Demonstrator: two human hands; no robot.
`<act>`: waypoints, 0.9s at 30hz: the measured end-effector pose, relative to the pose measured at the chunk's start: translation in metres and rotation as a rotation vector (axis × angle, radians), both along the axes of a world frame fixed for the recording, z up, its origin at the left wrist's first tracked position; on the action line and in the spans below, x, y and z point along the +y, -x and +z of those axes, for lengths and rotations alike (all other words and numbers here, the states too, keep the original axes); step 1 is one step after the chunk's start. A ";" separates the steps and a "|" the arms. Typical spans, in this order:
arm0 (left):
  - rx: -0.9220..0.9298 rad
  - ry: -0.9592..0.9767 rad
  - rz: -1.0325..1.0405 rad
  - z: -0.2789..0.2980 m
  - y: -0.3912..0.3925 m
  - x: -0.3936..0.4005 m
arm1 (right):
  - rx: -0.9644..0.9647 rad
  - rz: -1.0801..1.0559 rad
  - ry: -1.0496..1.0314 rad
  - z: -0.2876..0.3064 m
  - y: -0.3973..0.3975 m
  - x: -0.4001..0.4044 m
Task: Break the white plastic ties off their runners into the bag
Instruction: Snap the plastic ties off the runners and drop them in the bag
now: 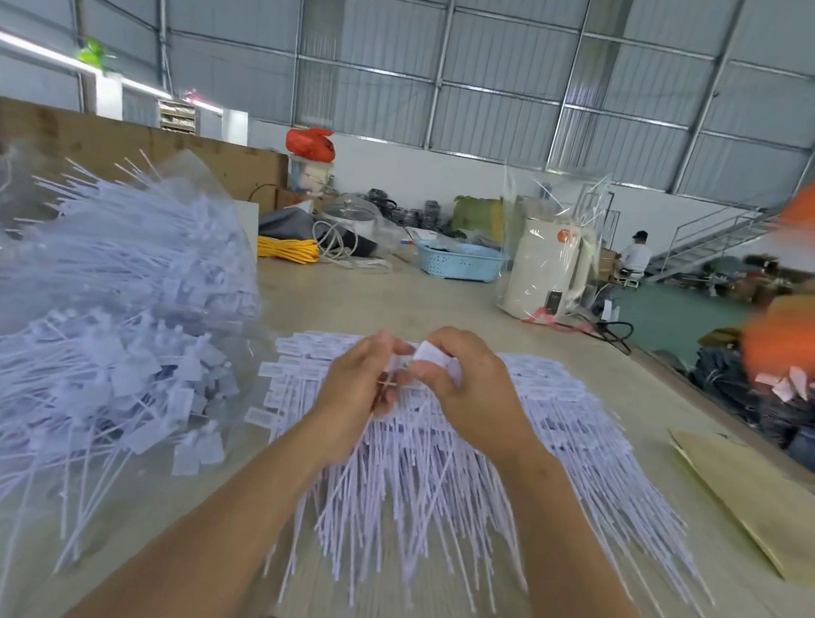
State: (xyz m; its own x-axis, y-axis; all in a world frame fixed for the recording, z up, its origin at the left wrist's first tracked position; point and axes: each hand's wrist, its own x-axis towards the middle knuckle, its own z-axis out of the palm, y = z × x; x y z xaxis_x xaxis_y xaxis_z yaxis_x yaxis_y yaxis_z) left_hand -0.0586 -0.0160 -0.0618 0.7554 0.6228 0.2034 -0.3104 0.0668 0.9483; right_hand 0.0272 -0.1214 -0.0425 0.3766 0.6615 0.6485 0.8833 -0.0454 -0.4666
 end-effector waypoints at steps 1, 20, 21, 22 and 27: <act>0.023 -0.010 -0.065 0.001 -0.001 -0.005 | 0.040 0.016 -0.005 0.000 0.002 0.001; -0.023 -0.167 0.072 0.006 0.003 -0.020 | 0.254 0.145 0.137 0.002 -0.001 -0.015; -0.011 -0.174 0.066 0.007 0.003 -0.020 | 0.254 0.141 0.132 0.001 -0.001 -0.015; 0.004 -0.170 0.058 0.008 0.004 -0.020 | 0.254 0.137 0.123 0.001 -0.001 -0.014; 0.058 -0.097 0.004 0.012 0.006 -0.017 | 0.200 0.100 0.064 0.000 0.000 -0.012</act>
State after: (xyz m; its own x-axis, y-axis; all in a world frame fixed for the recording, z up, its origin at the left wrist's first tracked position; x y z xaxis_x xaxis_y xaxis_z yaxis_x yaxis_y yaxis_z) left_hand -0.0645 -0.0333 -0.0498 0.7652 0.6053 0.2192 -0.2549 -0.0277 0.9666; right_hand 0.0273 -0.1330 -0.0428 0.4242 0.7395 0.5227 0.7751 0.0020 -0.6319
